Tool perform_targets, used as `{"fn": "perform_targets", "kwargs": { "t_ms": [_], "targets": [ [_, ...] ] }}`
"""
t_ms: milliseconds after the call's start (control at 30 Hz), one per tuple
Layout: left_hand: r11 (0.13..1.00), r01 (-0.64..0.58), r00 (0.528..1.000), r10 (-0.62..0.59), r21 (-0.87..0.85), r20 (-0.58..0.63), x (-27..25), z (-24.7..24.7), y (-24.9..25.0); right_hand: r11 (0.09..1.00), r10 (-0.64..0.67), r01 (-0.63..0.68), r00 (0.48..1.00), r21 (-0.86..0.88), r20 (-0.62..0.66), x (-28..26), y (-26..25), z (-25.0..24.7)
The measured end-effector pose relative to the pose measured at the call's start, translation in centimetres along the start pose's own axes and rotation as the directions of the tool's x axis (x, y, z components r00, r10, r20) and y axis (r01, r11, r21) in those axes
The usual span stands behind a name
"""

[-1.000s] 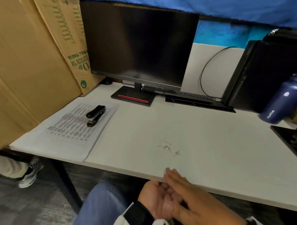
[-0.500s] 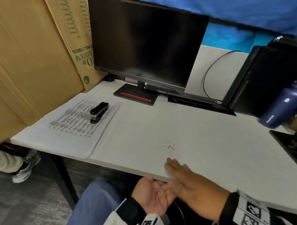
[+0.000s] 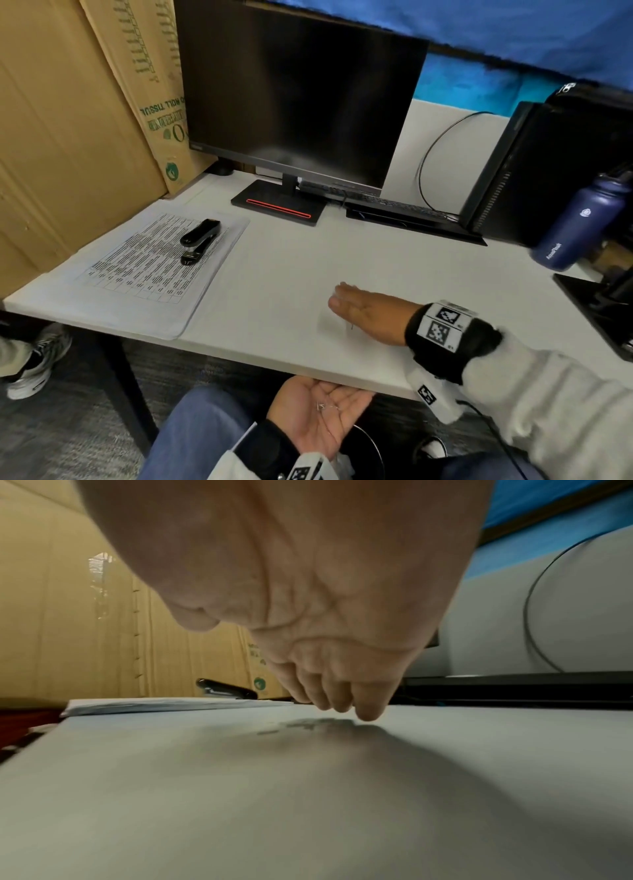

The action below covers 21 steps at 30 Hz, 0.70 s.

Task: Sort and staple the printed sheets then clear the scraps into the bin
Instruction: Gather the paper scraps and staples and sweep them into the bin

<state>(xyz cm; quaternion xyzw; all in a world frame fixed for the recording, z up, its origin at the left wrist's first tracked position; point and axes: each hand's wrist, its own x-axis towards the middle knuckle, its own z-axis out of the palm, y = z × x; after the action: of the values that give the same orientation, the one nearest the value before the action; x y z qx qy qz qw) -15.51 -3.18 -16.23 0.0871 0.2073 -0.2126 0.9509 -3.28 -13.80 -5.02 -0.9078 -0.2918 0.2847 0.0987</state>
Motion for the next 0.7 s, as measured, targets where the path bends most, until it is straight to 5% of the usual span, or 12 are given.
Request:
{"fn": "perform_targets", "kwargs": {
  "t_ms": [200,400,700],
  "targets": [
    [0.998,-0.025,1.0,0.025,0.052,0.015,-0.1,-0.3,-0.1,0.984,-0.174,0.178,0.974,-0.013,0.147,-4.5,-1.4,3.8],
    [0.997,-0.069,0.998,0.069,0.035,0.008,0.4,-0.5,-0.4,0.92,-0.285,0.26,0.958,0.292,0.043,-8.4,-0.2,5.6],
    [1.0,-0.022,1.0,0.022,0.011,-0.014,0.6,-0.4,-0.4,0.999,0.042,-0.042,0.998,0.009,-0.042,-2.4,2.5,1.7]
  ]
}}
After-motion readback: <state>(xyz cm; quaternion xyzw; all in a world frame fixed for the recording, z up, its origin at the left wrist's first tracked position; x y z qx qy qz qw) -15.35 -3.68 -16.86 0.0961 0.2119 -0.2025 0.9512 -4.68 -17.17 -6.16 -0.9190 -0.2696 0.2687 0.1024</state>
